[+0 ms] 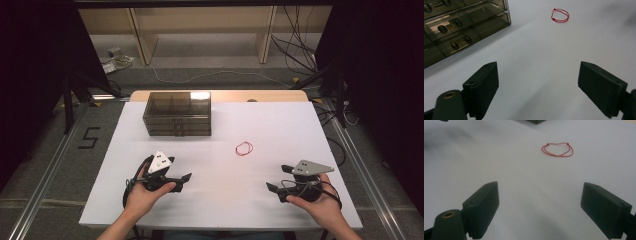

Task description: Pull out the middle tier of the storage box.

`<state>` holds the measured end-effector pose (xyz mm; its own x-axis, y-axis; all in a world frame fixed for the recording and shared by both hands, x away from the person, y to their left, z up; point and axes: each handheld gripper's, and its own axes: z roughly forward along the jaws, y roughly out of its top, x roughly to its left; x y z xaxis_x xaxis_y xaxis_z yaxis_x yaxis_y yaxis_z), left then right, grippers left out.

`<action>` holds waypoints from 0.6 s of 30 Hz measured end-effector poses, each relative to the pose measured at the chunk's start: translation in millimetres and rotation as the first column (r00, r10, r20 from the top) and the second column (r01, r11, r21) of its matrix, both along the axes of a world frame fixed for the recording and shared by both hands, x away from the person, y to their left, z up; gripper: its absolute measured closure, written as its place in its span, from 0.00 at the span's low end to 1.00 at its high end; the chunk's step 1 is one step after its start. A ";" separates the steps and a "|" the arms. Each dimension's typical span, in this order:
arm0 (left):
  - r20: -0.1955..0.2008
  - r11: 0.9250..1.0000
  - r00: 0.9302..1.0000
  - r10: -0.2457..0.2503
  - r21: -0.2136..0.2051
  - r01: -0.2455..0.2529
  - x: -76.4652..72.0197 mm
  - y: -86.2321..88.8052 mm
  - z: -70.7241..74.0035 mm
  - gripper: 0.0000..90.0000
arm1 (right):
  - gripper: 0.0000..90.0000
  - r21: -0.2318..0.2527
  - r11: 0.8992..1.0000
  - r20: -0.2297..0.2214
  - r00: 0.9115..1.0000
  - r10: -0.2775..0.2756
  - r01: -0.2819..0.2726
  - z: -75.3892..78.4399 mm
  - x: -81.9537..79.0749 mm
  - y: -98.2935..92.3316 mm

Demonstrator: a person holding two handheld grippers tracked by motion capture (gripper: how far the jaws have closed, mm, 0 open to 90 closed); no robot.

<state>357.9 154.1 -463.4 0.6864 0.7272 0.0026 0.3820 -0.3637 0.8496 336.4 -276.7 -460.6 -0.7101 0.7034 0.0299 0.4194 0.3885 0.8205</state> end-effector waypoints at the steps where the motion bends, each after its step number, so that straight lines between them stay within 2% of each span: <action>1: 0.003 1.000 1.000 0.003 0.004 -0.003 0.5 -0.7 0.0 0.19 | 0.18 0.001 1.000 0.001 1.000 -0.005 0.005 0.0 0.0 0.1; 5: 0.016 1.000 1.000 0.020 0.005 -0.020 5.3 -0.1 0.8 0.19 | 0.18 0.002 1.000 -0.010 1.000 -0.019 0.019 -0.1 0.4 -1.8; 9: 0.003 0.999 0.999 0.041 0.000 -0.041 12.9 0.3 -1.2 0.19 | 0.18 0.000 0.999 -0.025 0.999 -0.040 0.040 -1.4 1.5 -2.3; 13: 0.018 0.999 0.999 0.046 0.013 -0.047 17.5 0.4 0.2 0.20 | 0.18 -0.011 0.999 -0.018 0.999 -0.032 0.031 -0.1 1.2 0.1; 14: 0.027 0.998 0.998 0.057 0.019 -0.057 23.8 0.0 1.7 0.20 | 0.18 -0.011 1.000 -0.018 0.999 -0.030 0.029 -0.2 0.5 0.6; 16: 0.031 0.998 0.998 0.061 0.024 -0.062 26.5 0.2 1.8 0.20 | 0.18 -0.012 1.000 -0.018 0.999 -0.026 0.026 0.1 -0.3 0.9; 17: 0.026 0.998 0.998 0.061 0.031 -0.062 31.3 -0.1 1.6 0.20 | 0.18 -0.012 1.000 -0.018 0.999 -0.026 0.026 0.1 -0.3 0.9; 18: 0.030 0.996 0.998 0.059 0.069 -0.061 38.5 -1.1 1.0 0.21 | 0.18 -0.011 1.000 -0.013 0.999 -0.029 0.029 0.5 -0.2 0.6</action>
